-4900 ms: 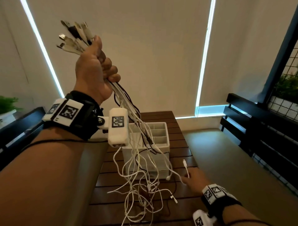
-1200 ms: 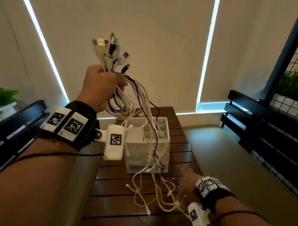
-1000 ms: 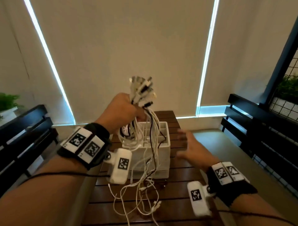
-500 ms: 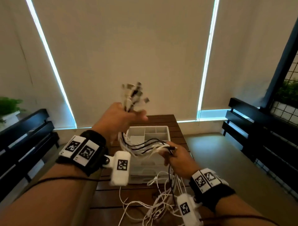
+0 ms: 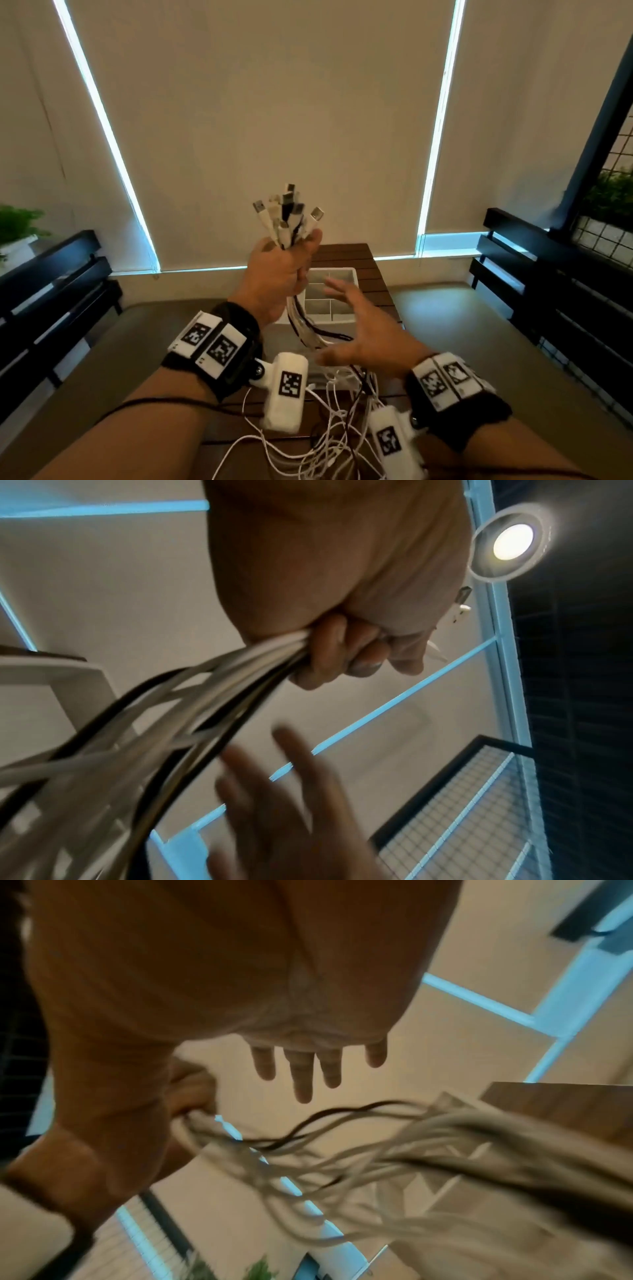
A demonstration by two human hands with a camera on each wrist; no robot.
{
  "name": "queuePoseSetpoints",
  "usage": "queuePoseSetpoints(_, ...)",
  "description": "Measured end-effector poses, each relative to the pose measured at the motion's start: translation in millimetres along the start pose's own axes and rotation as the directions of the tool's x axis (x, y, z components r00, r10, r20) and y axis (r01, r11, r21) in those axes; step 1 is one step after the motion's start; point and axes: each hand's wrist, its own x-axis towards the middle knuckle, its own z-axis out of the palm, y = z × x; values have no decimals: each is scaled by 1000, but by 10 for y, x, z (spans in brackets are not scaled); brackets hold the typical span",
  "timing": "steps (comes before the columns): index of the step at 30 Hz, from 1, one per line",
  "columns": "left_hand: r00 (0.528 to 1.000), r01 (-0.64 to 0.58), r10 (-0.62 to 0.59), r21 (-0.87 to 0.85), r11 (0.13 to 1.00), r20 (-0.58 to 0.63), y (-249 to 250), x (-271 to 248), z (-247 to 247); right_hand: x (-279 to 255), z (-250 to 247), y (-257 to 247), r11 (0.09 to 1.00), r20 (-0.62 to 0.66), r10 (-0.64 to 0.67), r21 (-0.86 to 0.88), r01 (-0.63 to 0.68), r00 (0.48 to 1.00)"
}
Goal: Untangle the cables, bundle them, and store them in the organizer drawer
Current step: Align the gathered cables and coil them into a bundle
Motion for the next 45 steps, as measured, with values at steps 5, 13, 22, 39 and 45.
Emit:
queuePoseSetpoints(5,994,51,-40,-97,994,104,-80,-80,217,322,351,18,991,-105,-101,-98,91,989)
queuePoseSetpoints(13,989,86,-61,-194,977,133,-22,-97,49,200,518,473,977,-138,-128,-186,101,982)
queuePoseSetpoints(22,990,102,-98,-38,994,98,-165,-174,59,96,445,697,932,-14,31,-360,-34,999)
queuePoseSetpoints(39,999,1,-12,278,961,37,-332,-415,166,32,-112,-414,766,-291,-604,-470,439,742)
queuePoseSetpoints(45,999,26,-17,341,940,-29,-405,-427,181,77,-106,-447,772,-277,-548,-532,349,789)
